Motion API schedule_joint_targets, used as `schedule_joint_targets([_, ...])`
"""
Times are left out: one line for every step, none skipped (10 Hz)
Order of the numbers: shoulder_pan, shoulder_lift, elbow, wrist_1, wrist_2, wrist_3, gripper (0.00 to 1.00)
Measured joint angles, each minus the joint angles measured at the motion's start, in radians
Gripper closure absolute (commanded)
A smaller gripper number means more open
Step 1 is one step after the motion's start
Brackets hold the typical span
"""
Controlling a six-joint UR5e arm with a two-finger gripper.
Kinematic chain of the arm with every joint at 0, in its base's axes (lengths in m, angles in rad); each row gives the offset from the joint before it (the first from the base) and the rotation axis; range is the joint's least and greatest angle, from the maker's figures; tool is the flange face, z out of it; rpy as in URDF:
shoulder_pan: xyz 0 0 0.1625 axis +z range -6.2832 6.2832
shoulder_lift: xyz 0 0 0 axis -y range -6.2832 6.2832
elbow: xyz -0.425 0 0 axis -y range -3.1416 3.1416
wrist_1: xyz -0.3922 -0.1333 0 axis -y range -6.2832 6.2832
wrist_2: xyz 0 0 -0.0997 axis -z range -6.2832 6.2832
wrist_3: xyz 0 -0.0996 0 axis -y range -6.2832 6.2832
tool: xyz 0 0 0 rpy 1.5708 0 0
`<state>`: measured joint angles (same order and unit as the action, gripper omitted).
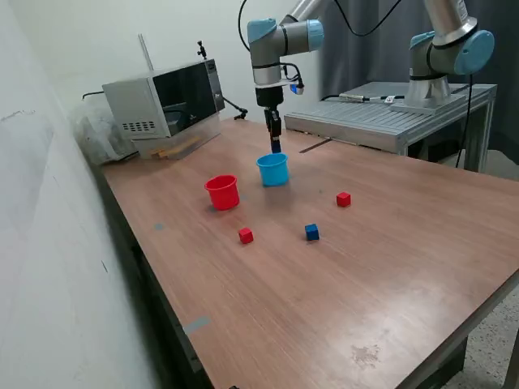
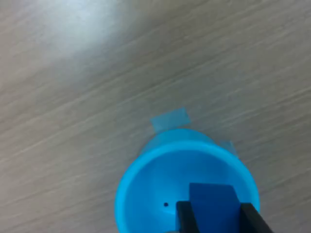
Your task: Place red objects in the red bin, and blue objects in the blue bin.
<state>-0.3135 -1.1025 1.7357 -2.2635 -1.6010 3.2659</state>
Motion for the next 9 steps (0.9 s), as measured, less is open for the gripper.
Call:
schedule_joint_targets([0.002,0.008,-0.005,-0.013,0.005,0.000,1.00])
schedule_joint_targets([0.003,0.012,-0.008,-0.029,0.007,0.000,1.00])
schedule_joint_targets([0.002,0.014,-0.011,-0.043,0.007,0.000,1.00])
schedule_joint_targets([0.000,0.016,-0.013,-0.052,0.007,0.000,0.00])
schedule_joint_targets([-0.003,0.017,-0.013,-0.057,0.007,0.000,0.00])
schedule_joint_targets([-0.006,0.017,-0.013,-0.059,0.007,0.000,0.00])
schedule_joint_targets([-0.008,0.017,-0.012,-0.059,0.006,0.000,0.00])
schedule_joint_targets([-0.011,0.016,-0.011,-0.059,0.005,0.000,0.00])
schedule_joint_targets([-0.013,0.015,-0.011,-0.058,0.004,-0.001,0.00])
